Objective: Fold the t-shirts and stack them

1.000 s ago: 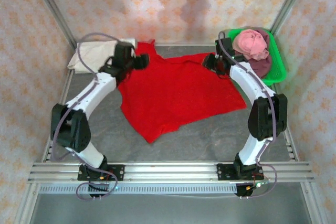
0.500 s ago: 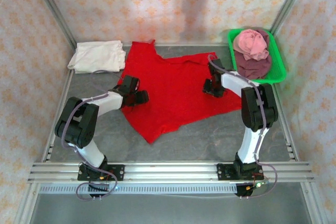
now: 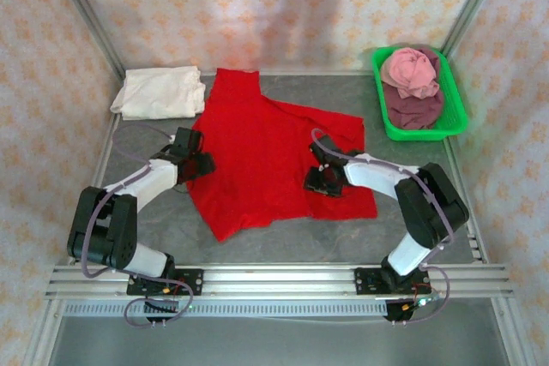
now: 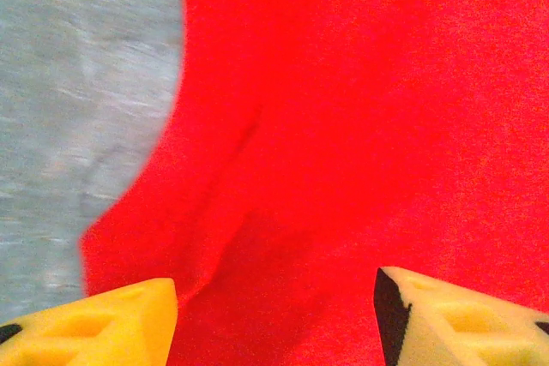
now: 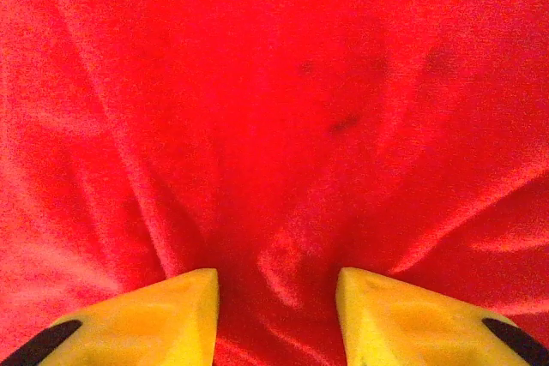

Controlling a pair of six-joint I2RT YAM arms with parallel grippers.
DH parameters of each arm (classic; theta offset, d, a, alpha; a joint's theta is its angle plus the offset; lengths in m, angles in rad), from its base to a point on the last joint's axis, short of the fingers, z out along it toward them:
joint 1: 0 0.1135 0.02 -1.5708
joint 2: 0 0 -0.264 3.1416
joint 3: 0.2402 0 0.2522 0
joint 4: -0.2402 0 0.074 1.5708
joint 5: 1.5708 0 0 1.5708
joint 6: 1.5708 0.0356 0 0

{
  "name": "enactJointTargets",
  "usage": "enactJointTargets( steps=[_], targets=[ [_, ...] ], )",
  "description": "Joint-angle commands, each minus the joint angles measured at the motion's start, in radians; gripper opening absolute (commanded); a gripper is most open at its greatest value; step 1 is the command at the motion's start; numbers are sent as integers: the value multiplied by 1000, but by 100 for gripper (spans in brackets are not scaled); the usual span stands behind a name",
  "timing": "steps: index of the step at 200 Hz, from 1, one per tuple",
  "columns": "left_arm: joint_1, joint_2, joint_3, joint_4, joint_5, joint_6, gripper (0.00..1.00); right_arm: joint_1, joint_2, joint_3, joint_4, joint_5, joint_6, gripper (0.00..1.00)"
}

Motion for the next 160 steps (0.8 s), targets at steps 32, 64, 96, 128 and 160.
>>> enactJointTargets(
  steps=[32,64,96,128,160],
  targets=[
    [15,6,129,-96,-87,89,63,-112,-34,293,-191,162,-139,49],
    [-57,-50,126,-115,-68,74,67,-197,100,438,-196,319,-307,49],
    [-158,-88,49,-97,-16,7,71,-247,251,550,-186,312,-370,51],
    [-179,-36,-37,-24,15,-44,71,-248,389,683,-253,357,-405,52],
    [-114,-16,-78,16,-4,-77,69,-251,443,721,-235,409,-446,49]
  ],
)
